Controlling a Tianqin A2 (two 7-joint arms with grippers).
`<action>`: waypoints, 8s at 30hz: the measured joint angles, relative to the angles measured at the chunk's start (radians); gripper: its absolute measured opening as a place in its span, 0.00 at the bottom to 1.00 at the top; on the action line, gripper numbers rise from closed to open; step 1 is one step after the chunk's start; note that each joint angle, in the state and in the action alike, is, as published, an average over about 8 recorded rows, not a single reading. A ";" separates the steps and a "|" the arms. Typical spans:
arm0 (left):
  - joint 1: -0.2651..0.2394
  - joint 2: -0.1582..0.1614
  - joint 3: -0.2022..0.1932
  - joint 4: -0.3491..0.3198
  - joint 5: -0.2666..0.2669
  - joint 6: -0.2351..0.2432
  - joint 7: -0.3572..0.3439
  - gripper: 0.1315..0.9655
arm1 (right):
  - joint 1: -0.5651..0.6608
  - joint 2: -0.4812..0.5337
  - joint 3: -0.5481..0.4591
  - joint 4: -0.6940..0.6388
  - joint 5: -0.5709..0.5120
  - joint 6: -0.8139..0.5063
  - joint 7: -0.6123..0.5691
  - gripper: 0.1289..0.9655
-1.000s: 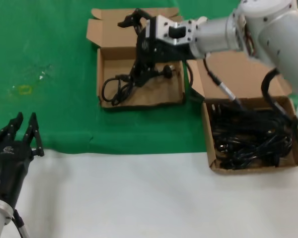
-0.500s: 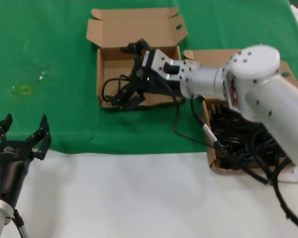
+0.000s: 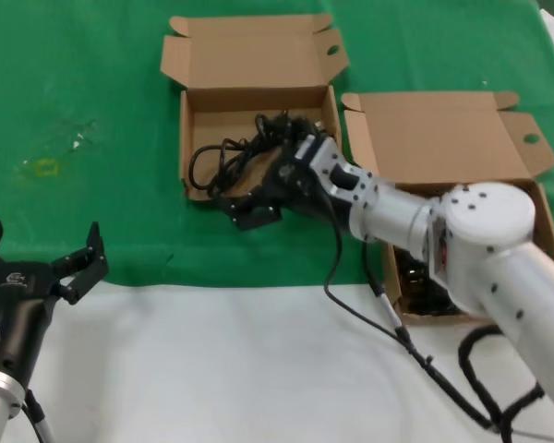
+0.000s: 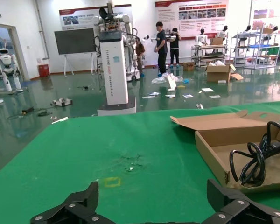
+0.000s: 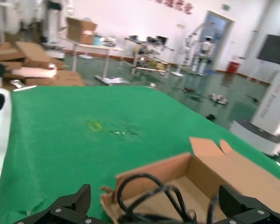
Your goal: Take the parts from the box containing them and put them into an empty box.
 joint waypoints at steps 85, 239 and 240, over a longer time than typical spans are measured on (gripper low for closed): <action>0.000 0.000 0.000 0.000 0.000 0.000 0.000 1.00 | -0.819 0.157 0.456 0.818 -0.079 0.506 0.373 1.00; 0.000 0.000 0.000 0.000 0.000 0.000 0.000 1.00 | -0.819 0.157 0.456 0.818 -0.079 0.506 0.373 1.00; 0.000 0.000 0.000 0.000 0.000 0.000 0.000 1.00 | -0.819 0.157 0.456 0.818 -0.079 0.506 0.373 1.00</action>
